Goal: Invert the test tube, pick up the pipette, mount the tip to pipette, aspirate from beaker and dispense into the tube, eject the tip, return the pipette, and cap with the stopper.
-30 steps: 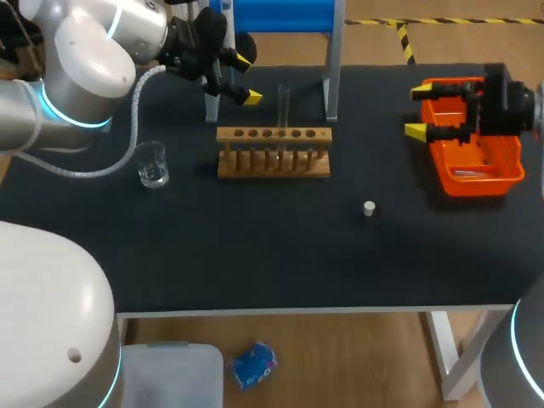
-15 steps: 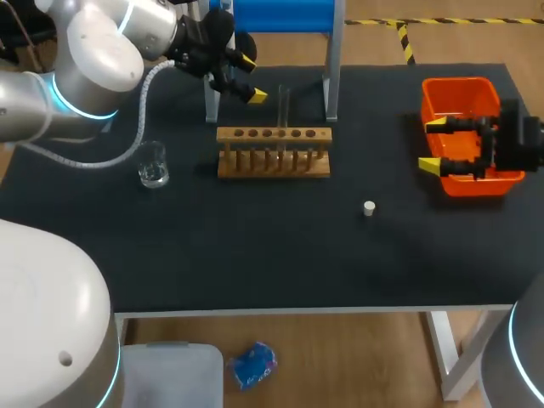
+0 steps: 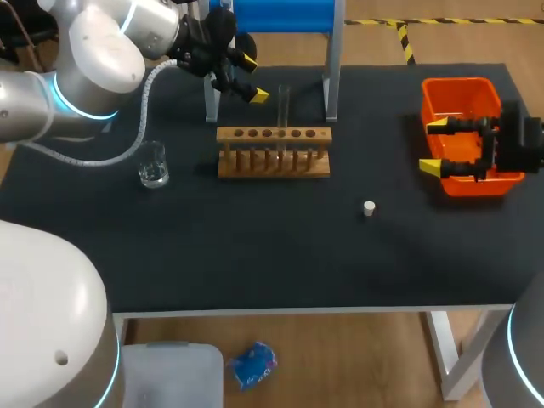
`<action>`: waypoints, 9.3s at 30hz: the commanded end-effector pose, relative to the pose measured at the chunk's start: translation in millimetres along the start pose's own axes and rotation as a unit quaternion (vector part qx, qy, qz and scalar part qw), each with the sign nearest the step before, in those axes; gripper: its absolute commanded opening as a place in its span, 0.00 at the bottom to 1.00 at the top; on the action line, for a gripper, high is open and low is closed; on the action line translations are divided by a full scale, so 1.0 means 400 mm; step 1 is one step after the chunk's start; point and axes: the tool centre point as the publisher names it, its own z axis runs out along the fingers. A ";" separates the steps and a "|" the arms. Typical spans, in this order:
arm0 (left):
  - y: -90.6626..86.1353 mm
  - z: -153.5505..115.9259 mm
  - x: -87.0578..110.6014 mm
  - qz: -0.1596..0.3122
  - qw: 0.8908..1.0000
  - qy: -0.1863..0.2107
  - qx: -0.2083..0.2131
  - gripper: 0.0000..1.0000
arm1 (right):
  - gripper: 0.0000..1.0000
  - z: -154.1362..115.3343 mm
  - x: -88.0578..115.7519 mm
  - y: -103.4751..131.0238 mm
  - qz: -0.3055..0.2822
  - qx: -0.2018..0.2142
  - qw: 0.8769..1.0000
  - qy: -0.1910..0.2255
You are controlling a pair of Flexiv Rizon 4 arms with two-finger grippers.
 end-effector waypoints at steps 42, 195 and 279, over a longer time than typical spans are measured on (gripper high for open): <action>-0.001 -0.001 -0.002 0.000 1.000 0.002 -0.002 1.00 | 1.00 0.128 0.111 -0.235 0.113 0.097 0.977 -0.151; -0.001 -0.001 -0.002 0.000 1.000 0.002 -0.002 1.00 | 0.00 0.225 -0.064 0.066 -0.075 0.181 0.979 0.065; -0.001 -0.001 -0.002 0.000 1.000 0.002 -0.002 1.00 | 0.00 0.649 -0.192 0.279 -0.124 0.134 0.972 0.148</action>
